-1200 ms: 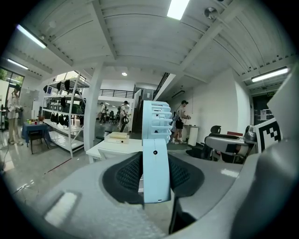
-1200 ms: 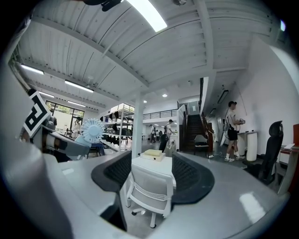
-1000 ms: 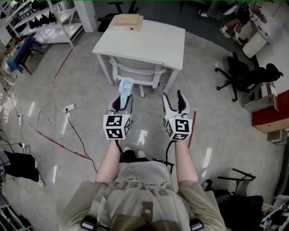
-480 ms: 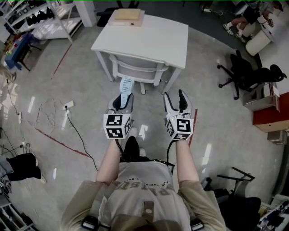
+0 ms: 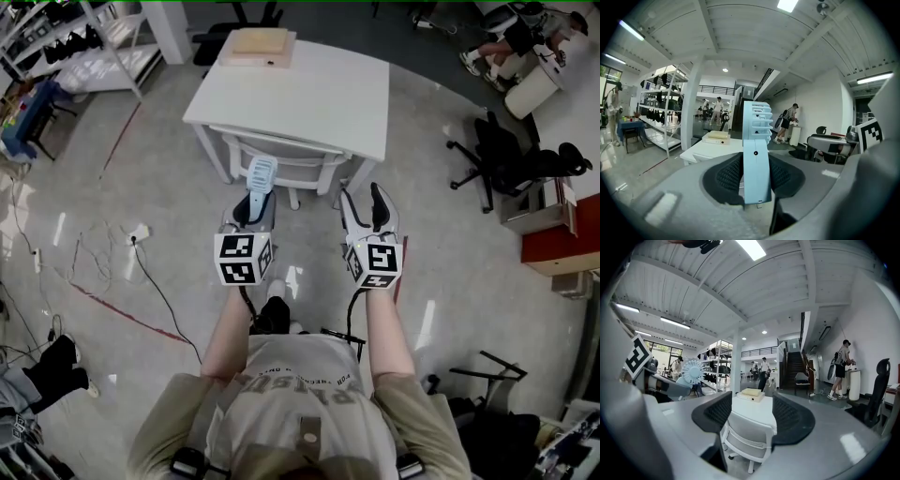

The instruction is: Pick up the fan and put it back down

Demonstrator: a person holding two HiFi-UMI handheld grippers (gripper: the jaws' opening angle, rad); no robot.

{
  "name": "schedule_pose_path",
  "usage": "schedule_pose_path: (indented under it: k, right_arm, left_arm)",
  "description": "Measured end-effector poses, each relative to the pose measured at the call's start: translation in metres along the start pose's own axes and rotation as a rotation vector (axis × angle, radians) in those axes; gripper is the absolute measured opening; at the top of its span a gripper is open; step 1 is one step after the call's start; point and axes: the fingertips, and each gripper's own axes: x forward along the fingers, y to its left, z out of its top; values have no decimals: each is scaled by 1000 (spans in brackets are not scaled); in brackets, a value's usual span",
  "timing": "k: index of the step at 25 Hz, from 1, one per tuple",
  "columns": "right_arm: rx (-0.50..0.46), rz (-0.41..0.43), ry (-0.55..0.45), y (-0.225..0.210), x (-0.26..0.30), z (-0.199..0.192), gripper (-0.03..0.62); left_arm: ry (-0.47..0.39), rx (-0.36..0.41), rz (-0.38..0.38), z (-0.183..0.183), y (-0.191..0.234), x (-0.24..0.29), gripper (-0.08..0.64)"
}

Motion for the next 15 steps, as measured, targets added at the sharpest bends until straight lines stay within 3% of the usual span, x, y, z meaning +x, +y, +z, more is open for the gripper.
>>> schedule_pose_path:
  k: [15]
  right_arm:
    - [15, -64, -23, -12, 92, 19, 252]
  left_arm:
    - [-7, 63, -85, 49, 49, 78, 126]
